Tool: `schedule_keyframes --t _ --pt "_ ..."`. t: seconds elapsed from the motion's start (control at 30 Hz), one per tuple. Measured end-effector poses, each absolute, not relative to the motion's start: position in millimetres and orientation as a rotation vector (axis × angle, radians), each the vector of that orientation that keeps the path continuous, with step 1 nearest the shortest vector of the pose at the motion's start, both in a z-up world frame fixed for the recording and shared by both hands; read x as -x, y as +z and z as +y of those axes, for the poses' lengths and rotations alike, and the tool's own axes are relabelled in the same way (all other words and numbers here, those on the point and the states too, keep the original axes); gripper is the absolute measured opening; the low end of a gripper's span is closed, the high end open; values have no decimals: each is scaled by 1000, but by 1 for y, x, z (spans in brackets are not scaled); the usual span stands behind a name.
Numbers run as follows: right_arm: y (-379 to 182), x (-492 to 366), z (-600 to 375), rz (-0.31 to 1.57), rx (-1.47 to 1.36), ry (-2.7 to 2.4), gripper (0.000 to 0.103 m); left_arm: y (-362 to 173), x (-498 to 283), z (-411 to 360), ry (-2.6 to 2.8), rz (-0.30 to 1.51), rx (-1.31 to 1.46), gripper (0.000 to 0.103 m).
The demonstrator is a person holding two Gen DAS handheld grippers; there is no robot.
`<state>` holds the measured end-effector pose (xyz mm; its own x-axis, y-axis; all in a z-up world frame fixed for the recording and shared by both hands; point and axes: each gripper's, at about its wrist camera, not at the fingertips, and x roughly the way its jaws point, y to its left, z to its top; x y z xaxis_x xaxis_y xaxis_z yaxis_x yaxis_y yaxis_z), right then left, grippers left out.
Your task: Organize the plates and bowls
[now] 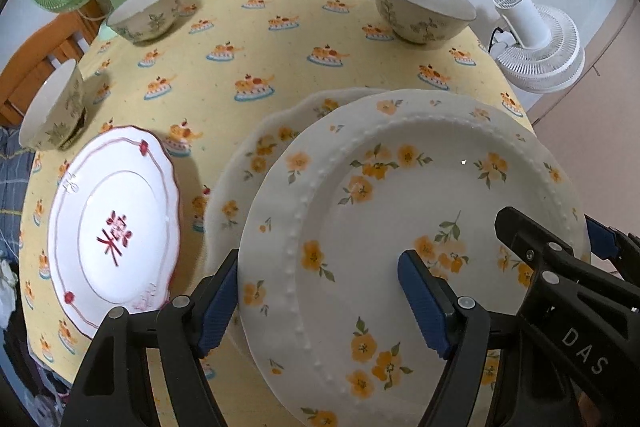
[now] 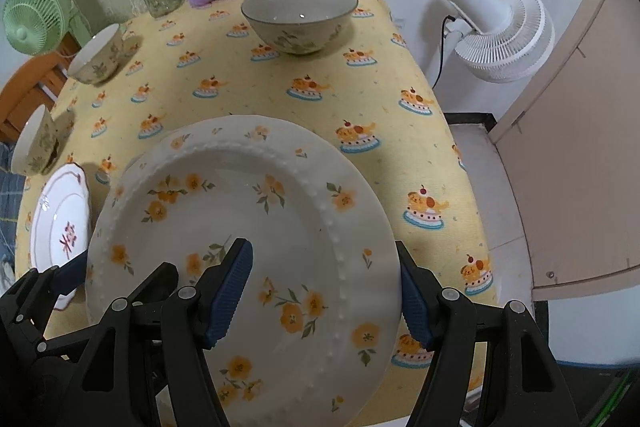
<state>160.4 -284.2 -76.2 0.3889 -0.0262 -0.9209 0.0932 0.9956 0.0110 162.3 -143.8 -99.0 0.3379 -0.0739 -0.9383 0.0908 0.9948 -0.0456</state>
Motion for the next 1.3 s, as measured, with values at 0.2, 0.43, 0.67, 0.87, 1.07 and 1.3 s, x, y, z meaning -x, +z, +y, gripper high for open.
schedule_keyframes --t 0.2,0.43,0.67,0.87,1.07,1.3 --pt "-84 -167 -289 1183 -55 -53 71 -106 -166 -147 -90 1233 -6 78" --pt "-91 -173 -290 1199 -54 -35 71 -113 -168 -147 -71 1251 -4 79" --pt "-95 -177 -289 1204 -51 -21 71 -116 -170 -147 -46 1253 -1 79" --pt "-98 -177 -291 1211 -70 -23 70 -116 -171 -148 -21 1254 -14 80" --pt "-100 -175 -290 1208 -65 -37 65 -116 -171 -154 22 1249 -61 81" --pt "-101 -173 -295 1209 -77 -30 54 -114 -170 -158 58 1240 -103 82"
